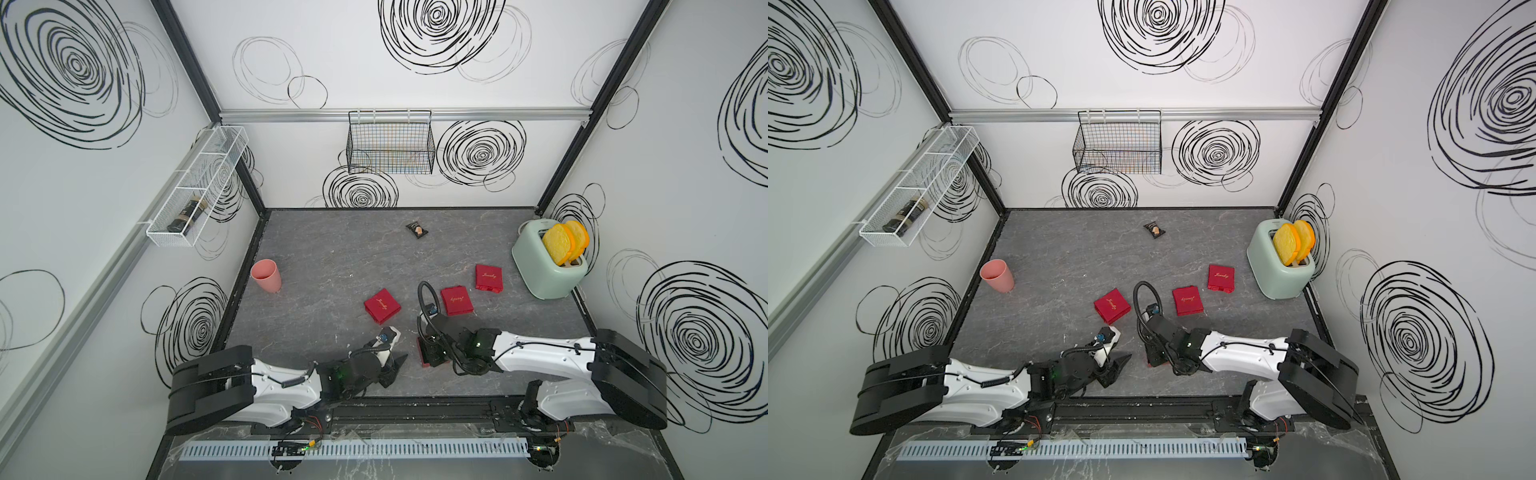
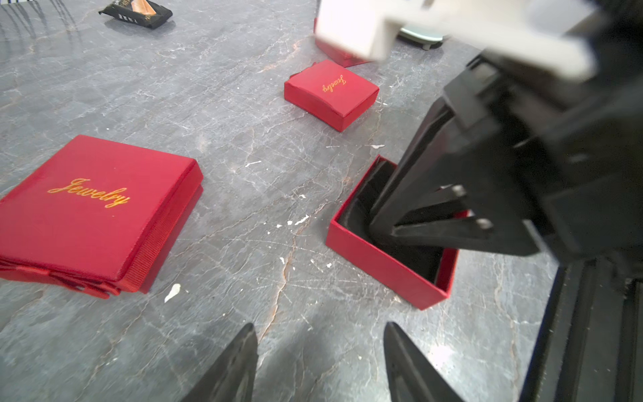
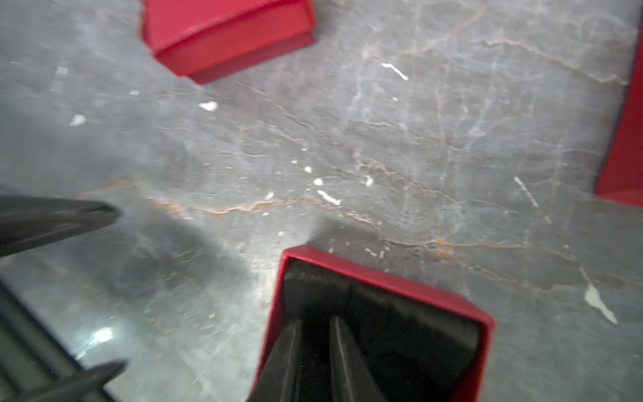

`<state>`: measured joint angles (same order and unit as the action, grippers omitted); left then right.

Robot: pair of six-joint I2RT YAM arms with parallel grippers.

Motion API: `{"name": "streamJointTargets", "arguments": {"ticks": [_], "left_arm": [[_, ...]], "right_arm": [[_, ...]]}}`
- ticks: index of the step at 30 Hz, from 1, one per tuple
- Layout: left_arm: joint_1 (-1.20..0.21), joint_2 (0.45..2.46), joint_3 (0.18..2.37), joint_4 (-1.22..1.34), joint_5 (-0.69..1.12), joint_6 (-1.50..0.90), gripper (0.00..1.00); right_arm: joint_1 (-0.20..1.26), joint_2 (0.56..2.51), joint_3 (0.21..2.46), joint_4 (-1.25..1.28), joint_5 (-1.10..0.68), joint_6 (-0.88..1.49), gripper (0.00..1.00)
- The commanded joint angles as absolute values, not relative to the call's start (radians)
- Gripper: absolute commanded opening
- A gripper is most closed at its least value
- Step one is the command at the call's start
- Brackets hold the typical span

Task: Take the necklace out of the lift-off lid jewelry box
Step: Place the inner lining in the jewelry box.

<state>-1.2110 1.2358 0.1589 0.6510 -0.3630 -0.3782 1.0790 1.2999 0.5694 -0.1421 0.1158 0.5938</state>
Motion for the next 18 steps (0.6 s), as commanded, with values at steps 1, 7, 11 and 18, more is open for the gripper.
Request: {"name": "streamJointTargets", "arguments": {"ticks": [1,7,11,18], "left_arm": [[-1.218,1.224,0.155,0.666,-0.405,-0.406,0.61],[-1.212,1.231,0.186,0.651,-0.423,-0.41,0.62],[-1.201,1.25,0.204,0.661,-0.428,-0.41,0.62],[-1.176,1.293,0.233,0.705,-0.42,-0.404,0.62]], "right_arm": [[1.077,1.226,0.584,-0.215,0.103,0.557,0.26],[1.071,1.13,0.584,-0.254,0.163,0.543,0.27],[1.058,1.117,0.551,-0.222,0.213,0.532,0.24],[1.023,1.185,0.548,-0.179,0.201,0.533,0.21]]}}
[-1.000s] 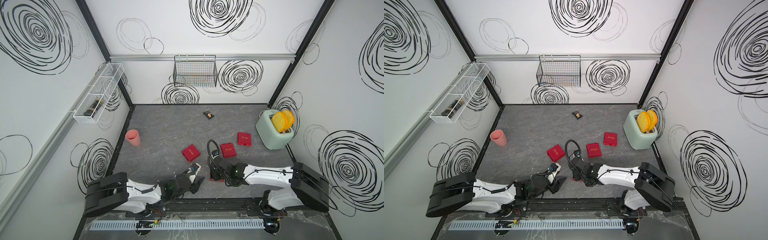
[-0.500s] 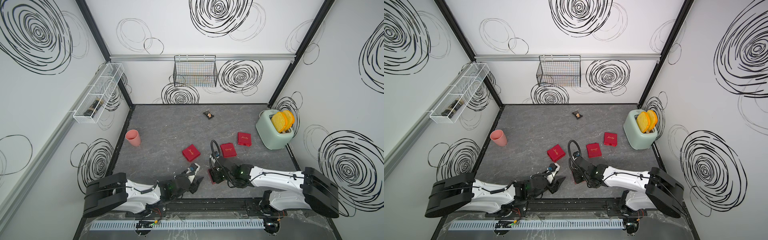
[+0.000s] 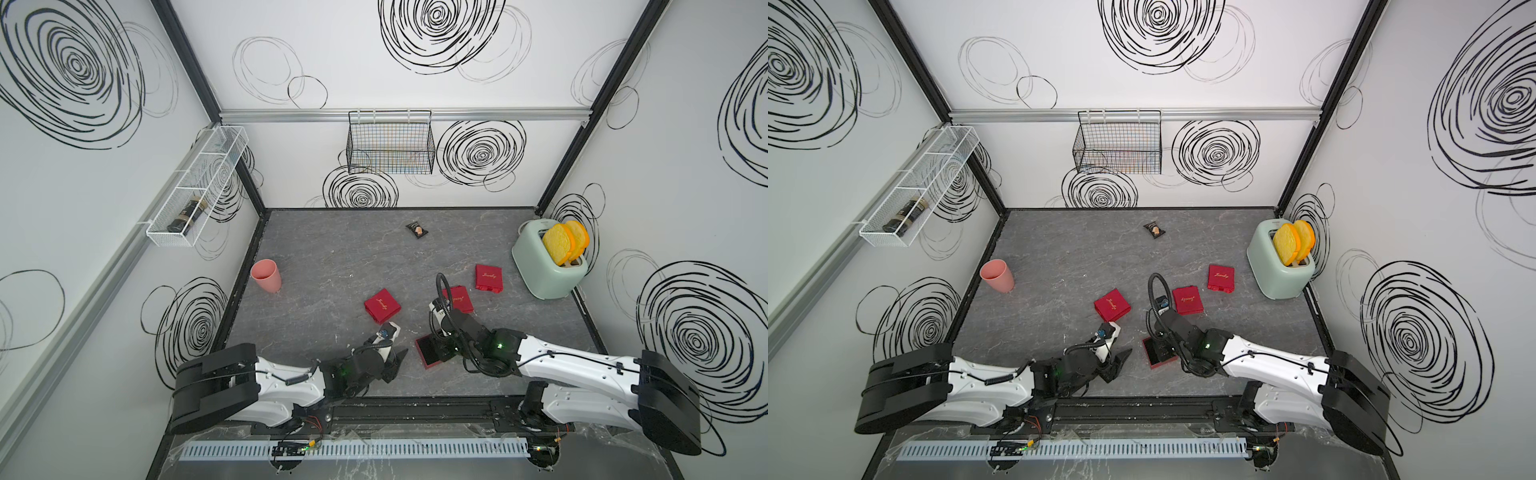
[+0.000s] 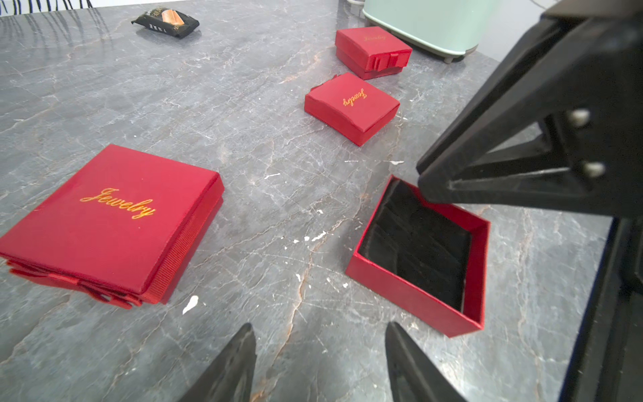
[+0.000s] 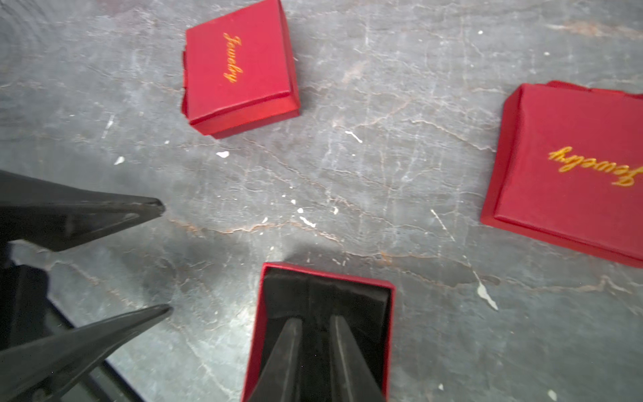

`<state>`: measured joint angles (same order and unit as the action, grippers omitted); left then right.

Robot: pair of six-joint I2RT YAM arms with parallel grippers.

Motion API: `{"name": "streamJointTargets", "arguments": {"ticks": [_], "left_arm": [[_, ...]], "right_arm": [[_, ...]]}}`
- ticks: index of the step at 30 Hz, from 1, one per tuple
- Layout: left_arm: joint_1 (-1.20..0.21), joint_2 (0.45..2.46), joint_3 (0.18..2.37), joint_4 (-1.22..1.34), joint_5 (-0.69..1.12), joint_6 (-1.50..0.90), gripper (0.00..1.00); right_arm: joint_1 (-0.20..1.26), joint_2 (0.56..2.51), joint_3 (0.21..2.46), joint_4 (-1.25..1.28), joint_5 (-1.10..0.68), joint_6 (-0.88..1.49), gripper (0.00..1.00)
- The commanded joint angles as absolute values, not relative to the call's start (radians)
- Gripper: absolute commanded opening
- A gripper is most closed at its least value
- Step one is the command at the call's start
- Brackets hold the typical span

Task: Take the necklace out of the lift-off lid jewelry box
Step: Place the inner lining in the jewelry box.

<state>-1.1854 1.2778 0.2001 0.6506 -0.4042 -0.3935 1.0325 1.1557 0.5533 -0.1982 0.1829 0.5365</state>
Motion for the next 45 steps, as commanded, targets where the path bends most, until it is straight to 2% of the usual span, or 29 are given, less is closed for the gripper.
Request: {"name": "streamJointTargets", "arguments": {"ticks": [1,12,20,24,30,37,41,45], "left_arm": [[-1.175,1.296,0.237,0.705,-0.42,-0.401,0.62],[-1.17,1.261,0.225,0.678,-0.434,-0.385,0.62],[-1.156,1.152,0.159,0.634,-0.463,-0.394,0.63],[-1.132,1.094,0.139,0.597,-0.46,-0.387,0.63],[-1.104,0.999,0.12,0.53,-0.456,-0.391,0.64],[-1.088,0.919,0.108,0.489,-0.443,-0.394,0.65],[-1.078,0.905,0.101,0.488,-0.431,-0.397,0.65],[-1.074,0.909,0.098,0.493,-0.42,-0.393,0.65]], "right_arm": [[1.022,1.201,0.557,-0.189,0.201,0.538,0.21],[1.02,1.414,0.61,-0.195,0.215,0.569,0.21],[1.059,1.367,0.687,-0.312,0.249,0.578,0.22],[1.059,1.361,0.703,-0.291,0.212,0.558,0.23],[1.066,1.442,0.71,-0.222,0.138,0.552,0.22],[1.073,1.545,0.733,-0.212,0.131,0.551,0.22],[1.081,1.542,0.752,-0.249,0.161,0.553,0.22],[1.085,1.48,0.765,-0.29,0.205,0.554,0.3]]}}
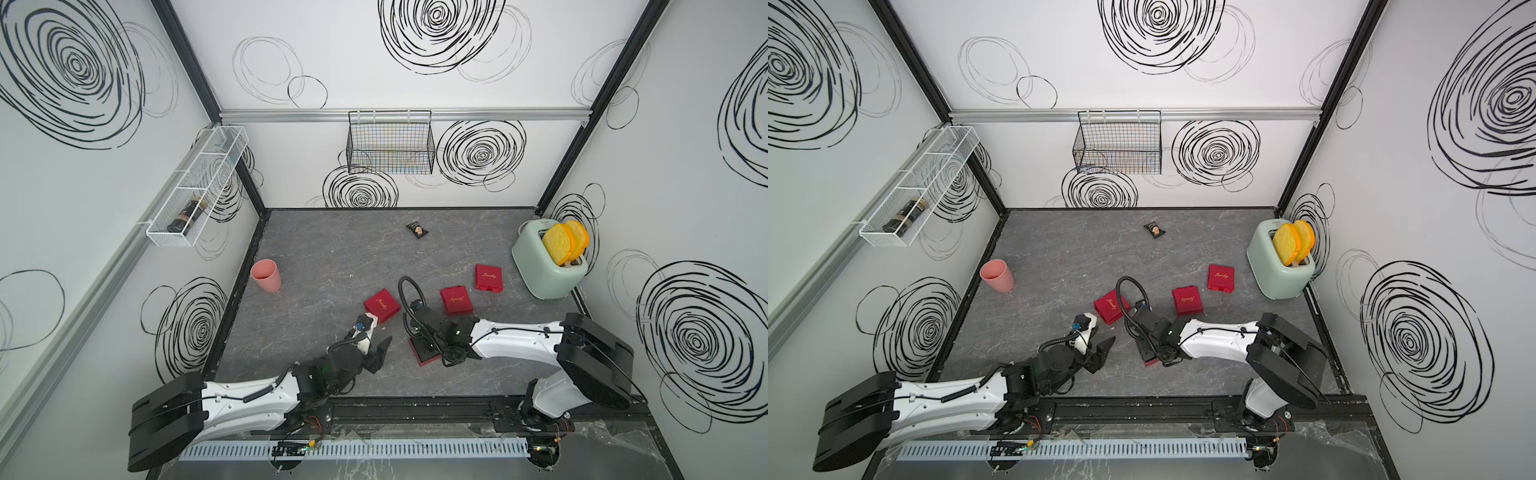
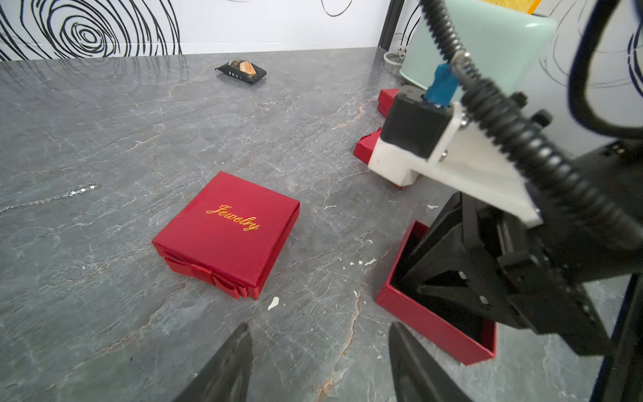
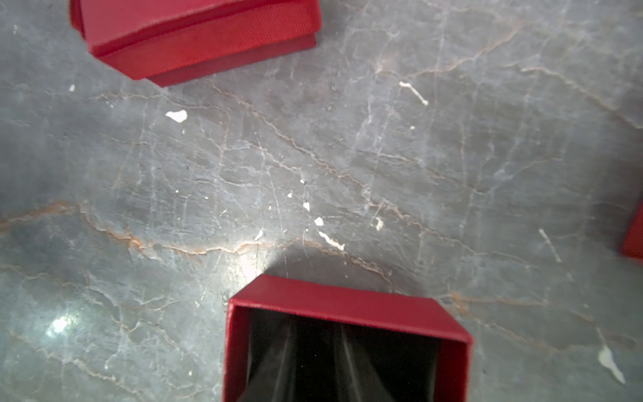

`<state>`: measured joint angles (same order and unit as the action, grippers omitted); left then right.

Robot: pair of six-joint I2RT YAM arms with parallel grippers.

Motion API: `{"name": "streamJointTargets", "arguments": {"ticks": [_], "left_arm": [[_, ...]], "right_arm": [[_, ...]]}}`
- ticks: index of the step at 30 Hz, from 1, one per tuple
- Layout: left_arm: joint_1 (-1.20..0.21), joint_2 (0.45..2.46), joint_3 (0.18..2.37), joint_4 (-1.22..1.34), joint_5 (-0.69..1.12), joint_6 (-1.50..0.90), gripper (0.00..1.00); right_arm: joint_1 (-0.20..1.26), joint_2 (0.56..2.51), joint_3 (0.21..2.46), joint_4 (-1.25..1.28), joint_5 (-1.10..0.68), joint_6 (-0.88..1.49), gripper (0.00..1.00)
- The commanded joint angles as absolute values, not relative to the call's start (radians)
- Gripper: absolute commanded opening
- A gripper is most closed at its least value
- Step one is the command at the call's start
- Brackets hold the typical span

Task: Take the necklace out of the lift-off lid jewelry box
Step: Place the inner lining in the jewelry box, then pick up the lid from the center of the board.

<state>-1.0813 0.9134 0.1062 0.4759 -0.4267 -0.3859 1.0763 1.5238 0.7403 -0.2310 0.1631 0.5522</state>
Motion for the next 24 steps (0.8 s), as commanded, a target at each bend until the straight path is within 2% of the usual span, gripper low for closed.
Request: {"name": "streamJointTargets", "arguments": {"ticks": [1,3,4,5,6,8,13,15,18,24], "left_arm": [[-1.074,0.909,0.1,0.493,-0.416,-0.393,0.66],[-1.074,0.909,0.102,0.491,-0.408,-0.391,0.67],[-1.073,0.907,0.103,0.491,-0.408,-0.39,0.68],[-1.073,0.906,0.103,0.491,-0.405,-0.39,0.69],[-1.072,0.905,0.103,0.489,-0.404,-0.388,0.7],[-1.072,0.902,0.103,0.487,-0.399,-0.385,0.71],[-1.071,0.893,0.1,0.483,-0.39,-0.385,0.73],[-1.071,0.892,0.1,0.485,-0.384,-0.384,0.74],[-1.071,0.892,0.099,0.49,-0.371,-0.387,0.75],[-1.072,0.908,0.095,0.514,-0.354,-0.385,0.79]], "right_arm": [[1.085,1.463,0.769,-0.301,0.212,0.552,0.32],[1.082,1.424,0.78,-0.318,0.219,0.542,0.4],[1.079,1.409,0.784,-0.327,0.223,0.539,0.47],[1.074,1.392,0.788,-0.337,0.233,0.54,0.59],[1.069,1.375,0.791,-0.344,0.241,0.54,0.67],[1.051,1.346,0.79,-0.347,0.248,0.542,0.78],[0.962,1.259,0.748,-0.317,0.267,0.546,0.92],[0.912,1.23,0.714,-0.301,0.343,0.54,1.0],[0.814,1.215,0.676,-0.27,0.415,0.484,0.97],[0.58,1.308,0.68,-0.199,0.212,0.331,0.97]]}}
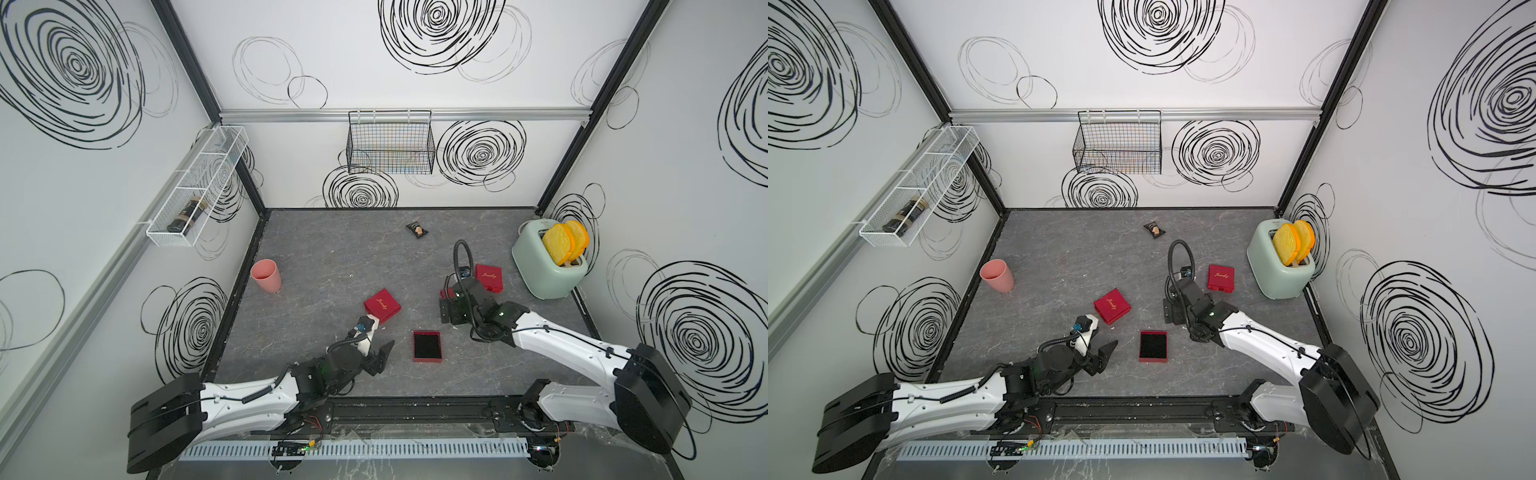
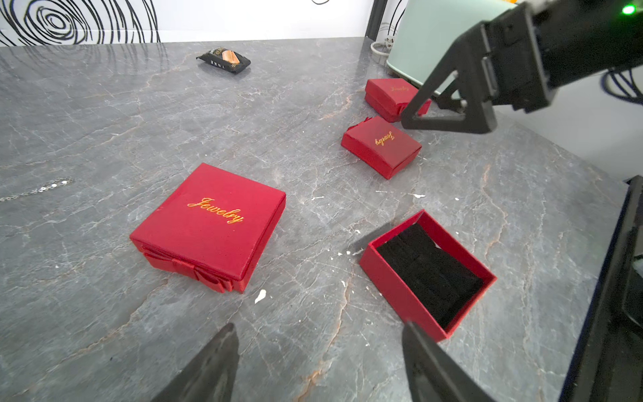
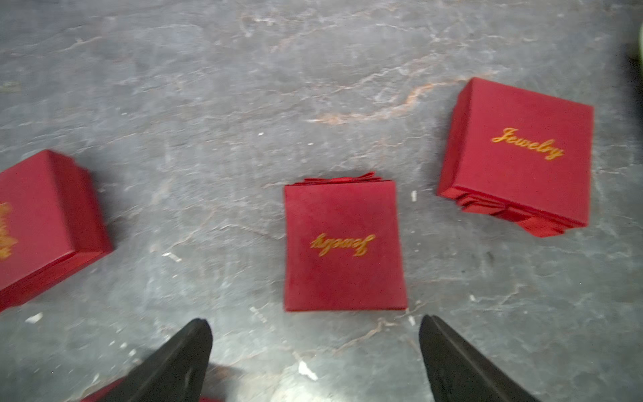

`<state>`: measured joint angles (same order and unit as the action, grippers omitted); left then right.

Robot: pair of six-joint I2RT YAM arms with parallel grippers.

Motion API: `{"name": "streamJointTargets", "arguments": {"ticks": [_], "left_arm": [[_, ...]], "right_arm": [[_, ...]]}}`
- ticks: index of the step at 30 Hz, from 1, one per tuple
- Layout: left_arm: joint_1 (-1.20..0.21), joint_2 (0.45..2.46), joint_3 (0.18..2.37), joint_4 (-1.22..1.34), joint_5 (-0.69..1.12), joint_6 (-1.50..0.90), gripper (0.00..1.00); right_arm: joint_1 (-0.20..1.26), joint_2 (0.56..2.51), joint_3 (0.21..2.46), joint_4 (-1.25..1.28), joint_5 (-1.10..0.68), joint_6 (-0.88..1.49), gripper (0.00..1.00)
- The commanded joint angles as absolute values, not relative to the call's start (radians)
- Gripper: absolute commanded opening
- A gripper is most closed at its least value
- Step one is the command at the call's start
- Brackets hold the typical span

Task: Take the necklace out of the lift-off lid jewelry box
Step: Pick up the lid from the center of the board.

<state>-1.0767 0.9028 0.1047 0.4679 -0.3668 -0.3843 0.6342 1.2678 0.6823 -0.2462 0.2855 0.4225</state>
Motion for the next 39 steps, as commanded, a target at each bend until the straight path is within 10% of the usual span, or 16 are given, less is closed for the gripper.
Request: {"name": "streamJointTargets", "arguments": {"ticks": [1,39], "left_arm": [[-1.072,0.912,0.095,0.52,-0.352,-0.383,0.81],[-1.074,0.864,0.074,0.502,-0.383,-0.383,0.88]], "right_arm": [[0.559,1.332,0.693,-0.201,0.205,0.317,0.97],[0.473,1.651,0.87,-0.258,0.025,0.207,0.97]]}}
